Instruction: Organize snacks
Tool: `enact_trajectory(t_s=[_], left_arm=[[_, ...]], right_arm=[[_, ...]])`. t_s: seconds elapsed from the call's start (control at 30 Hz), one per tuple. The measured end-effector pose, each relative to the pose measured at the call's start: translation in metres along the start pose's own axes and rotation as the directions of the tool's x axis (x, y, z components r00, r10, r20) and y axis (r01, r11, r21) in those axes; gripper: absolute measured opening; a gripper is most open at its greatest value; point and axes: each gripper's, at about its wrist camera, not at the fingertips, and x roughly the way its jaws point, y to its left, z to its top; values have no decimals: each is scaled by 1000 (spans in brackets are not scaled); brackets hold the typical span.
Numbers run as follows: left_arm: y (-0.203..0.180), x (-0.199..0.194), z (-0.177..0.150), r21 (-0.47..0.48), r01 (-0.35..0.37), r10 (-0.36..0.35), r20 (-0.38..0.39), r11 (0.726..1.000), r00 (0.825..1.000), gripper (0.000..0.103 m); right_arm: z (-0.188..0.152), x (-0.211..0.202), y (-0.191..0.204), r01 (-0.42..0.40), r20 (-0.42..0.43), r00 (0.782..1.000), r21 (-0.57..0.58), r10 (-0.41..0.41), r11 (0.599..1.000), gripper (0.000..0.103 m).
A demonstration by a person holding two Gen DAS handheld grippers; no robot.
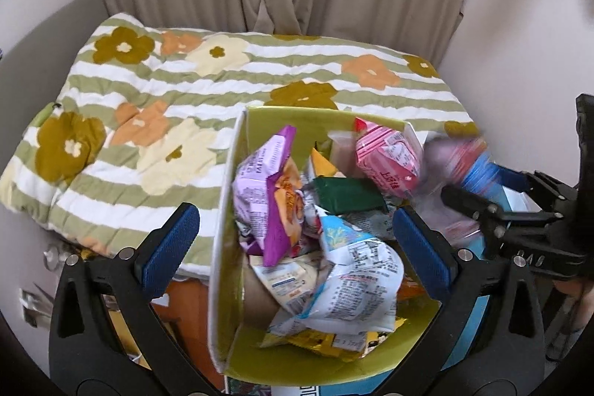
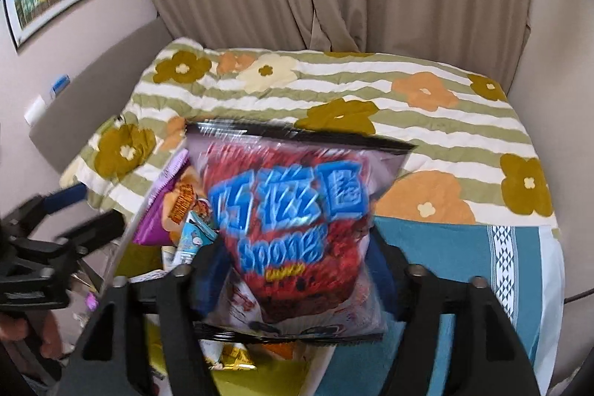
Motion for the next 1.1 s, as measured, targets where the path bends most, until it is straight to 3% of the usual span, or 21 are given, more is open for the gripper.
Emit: enact_trajectory(t_s=[0.07, 0.13, 0.37, 0.53, 0.83, 1.1], left_arm=[[2, 2, -2, 5, -3, 3, -5, 1000, 1000, 103], [4, 5, -5, 12, -4, 4, -12, 1000, 1000, 103], [0, 8, -21, 10, -2, 2, -45, 1000, 999, 103], [-8, -16, -29, 11, -28, 28, -8, 1000, 1000, 103], [-53, -90, -55, 46, -64, 59, 108, 997, 992, 103], [-108, -159, -103, 78, -104, 85, 212, 992, 974, 103]], right_arm=[[-2, 3, 5, 25, 19, 1000, -13, -24, 1000, 96], [-6, 2, 6, 38, 58, 998, -16, -37, 999, 100], [-19, 2, 2, 50, 57, 997, 16, -50, 999, 101], [-21, -17, 6, 38, 89, 995, 2, -38, 999, 101], [-43, -91, 5, 33, 206, 978, 2, -33, 999, 101], [-94, -177, -8, 129, 285, 949, 25, -131, 991, 101]])
